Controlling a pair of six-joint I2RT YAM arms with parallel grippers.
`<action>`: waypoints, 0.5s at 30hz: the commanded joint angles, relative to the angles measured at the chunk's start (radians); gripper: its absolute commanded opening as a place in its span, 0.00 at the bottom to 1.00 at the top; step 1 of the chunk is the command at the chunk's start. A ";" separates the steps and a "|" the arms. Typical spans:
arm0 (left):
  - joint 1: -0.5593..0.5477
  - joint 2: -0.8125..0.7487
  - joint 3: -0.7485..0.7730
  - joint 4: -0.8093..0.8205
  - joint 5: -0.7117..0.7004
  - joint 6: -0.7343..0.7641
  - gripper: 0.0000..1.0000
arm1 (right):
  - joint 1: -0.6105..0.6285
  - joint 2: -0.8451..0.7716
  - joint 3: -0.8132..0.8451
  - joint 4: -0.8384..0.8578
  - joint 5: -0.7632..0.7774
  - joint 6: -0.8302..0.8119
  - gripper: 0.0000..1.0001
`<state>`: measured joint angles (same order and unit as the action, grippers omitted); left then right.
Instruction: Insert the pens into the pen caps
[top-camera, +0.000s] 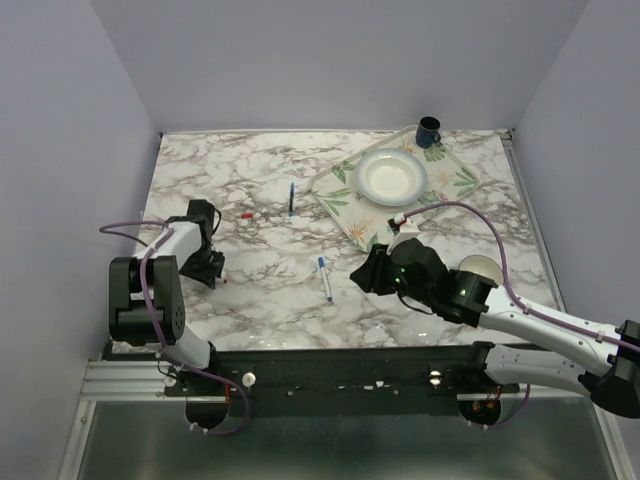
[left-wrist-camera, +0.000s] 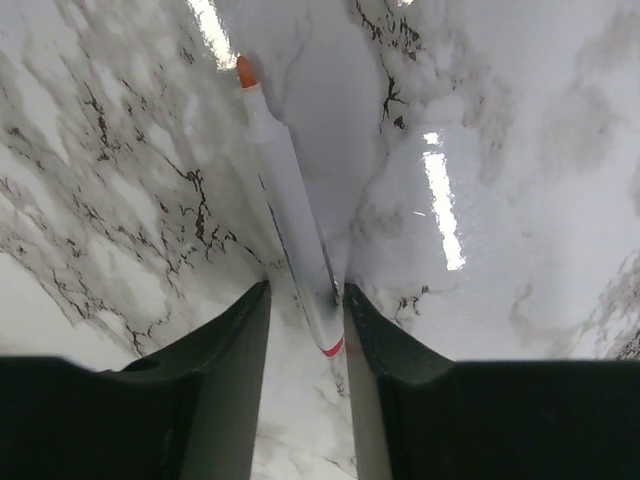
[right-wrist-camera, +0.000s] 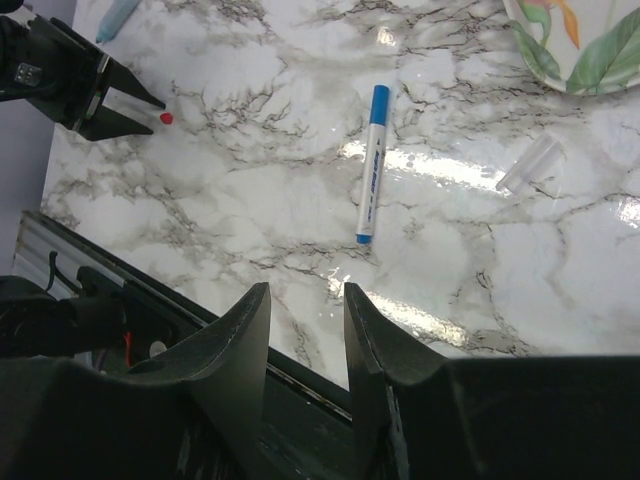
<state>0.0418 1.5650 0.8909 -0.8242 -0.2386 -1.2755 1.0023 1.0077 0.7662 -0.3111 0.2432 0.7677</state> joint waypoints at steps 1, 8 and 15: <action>0.006 -0.032 -0.053 0.028 -0.059 0.002 0.38 | 0.007 -0.003 -0.005 -0.002 0.034 -0.004 0.42; 0.007 -0.186 -0.122 0.074 -0.027 0.088 0.01 | 0.007 0.017 -0.025 0.044 -0.036 -0.013 0.42; -0.080 -0.425 -0.165 0.311 0.302 0.416 0.00 | 0.005 0.037 -0.051 0.188 -0.215 -0.035 0.50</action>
<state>0.0345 1.2881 0.7441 -0.7109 -0.1623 -1.0973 1.0023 1.0351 0.7330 -0.2340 0.1455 0.7502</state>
